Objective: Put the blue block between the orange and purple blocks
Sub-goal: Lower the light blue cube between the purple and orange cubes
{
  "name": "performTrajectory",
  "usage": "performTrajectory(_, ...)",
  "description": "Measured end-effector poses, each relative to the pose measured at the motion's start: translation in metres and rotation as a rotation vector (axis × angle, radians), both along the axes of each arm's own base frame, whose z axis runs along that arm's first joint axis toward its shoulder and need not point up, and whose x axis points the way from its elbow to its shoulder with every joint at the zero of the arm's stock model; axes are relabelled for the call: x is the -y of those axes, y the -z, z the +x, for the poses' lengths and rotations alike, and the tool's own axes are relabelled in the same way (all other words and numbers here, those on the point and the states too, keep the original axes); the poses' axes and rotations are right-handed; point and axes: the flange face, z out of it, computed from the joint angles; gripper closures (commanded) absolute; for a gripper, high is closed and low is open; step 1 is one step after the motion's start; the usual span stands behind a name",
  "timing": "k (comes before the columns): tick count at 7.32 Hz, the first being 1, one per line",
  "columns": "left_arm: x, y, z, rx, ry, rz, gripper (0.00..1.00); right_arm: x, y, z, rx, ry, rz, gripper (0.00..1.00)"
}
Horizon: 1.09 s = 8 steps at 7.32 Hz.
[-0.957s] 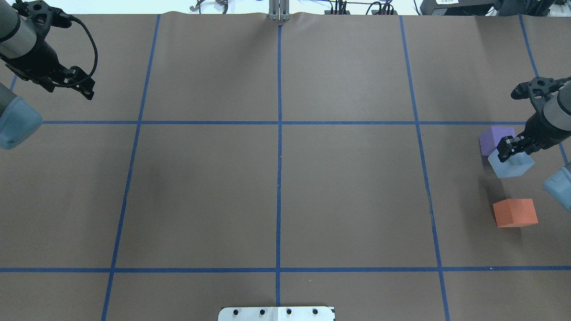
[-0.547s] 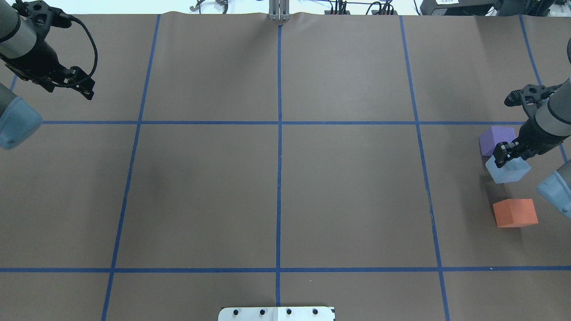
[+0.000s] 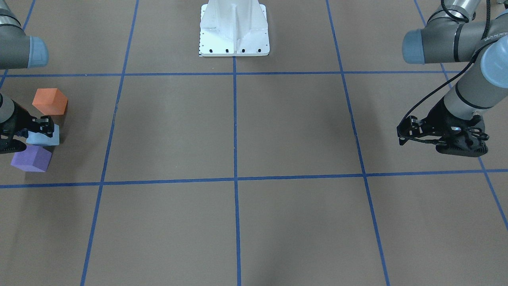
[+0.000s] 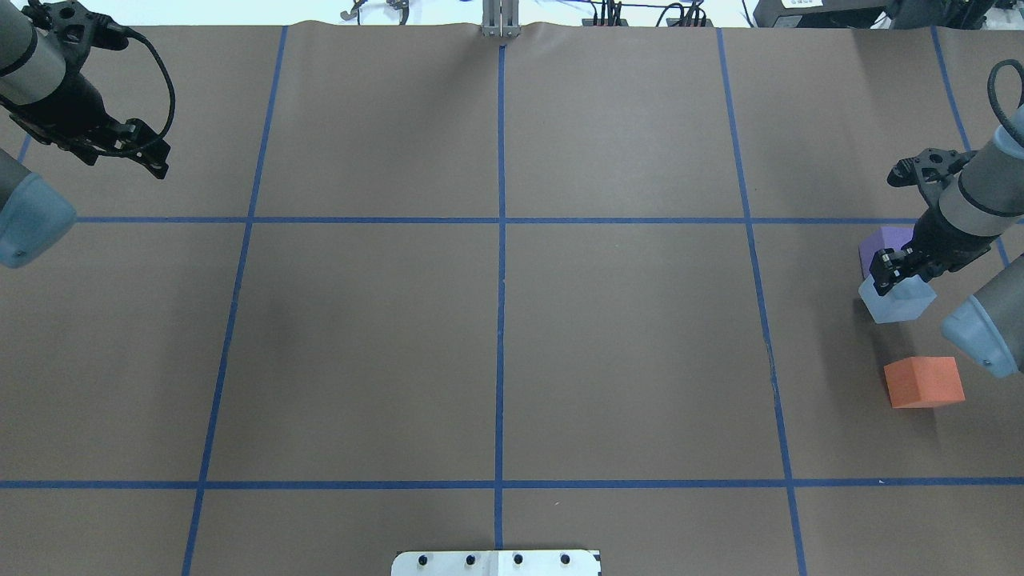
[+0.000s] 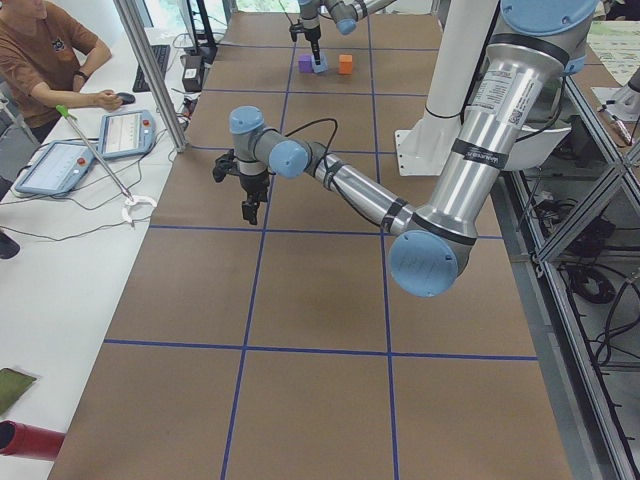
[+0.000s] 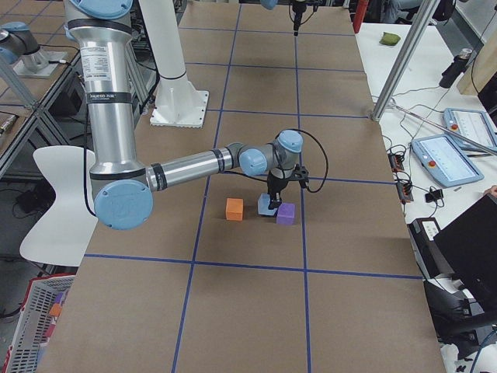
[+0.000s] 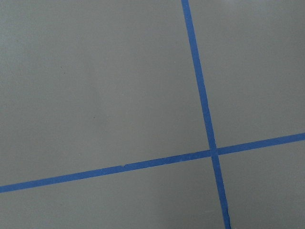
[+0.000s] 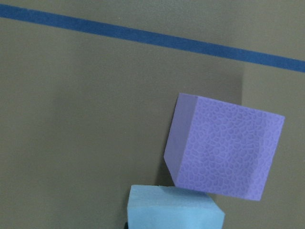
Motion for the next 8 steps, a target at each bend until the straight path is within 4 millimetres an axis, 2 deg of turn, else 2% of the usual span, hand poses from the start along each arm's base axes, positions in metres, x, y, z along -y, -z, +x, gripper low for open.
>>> performTrajectory(2,0.0,0.001,0.001,0.0,-0.001,0.001,0.0,-0.004,-0.005,0.004,-0.002,-0.001,-0.011,1.0)
performTrajectory(3,0.0,0.001,0.001,0.001,-0.001,0.0,0.0,-0.007,-0.008,0.005,-0.004,-0.001,-0.015,0.89)
performTrajectory(5,0.001,0.001,0.002,0.001,0.0,0.0,0.0,-0.009,-0.012,0.007,-0.01,-0.002,-0.021,0.43)
performTrajectory(6,0.001,0.001,0.002,0.001,0.0,0.001,0.0,-0.01,-0.015,0.008,-0.016,-0.002,-0.022,0.17)
performTrajectory(7,0.001,0.002,0.002,0.001,0.0,0.002,0.0,-0.011,-0.016,0.009,-0.019,-0.004,-0.024,0.01)
performTrajectory(8,0.001,0.003,0.002,0.0,0.0,0.004,0.0,-0.011,-0.016,0.009,-0.02,-0.01,-0.027,0.0)
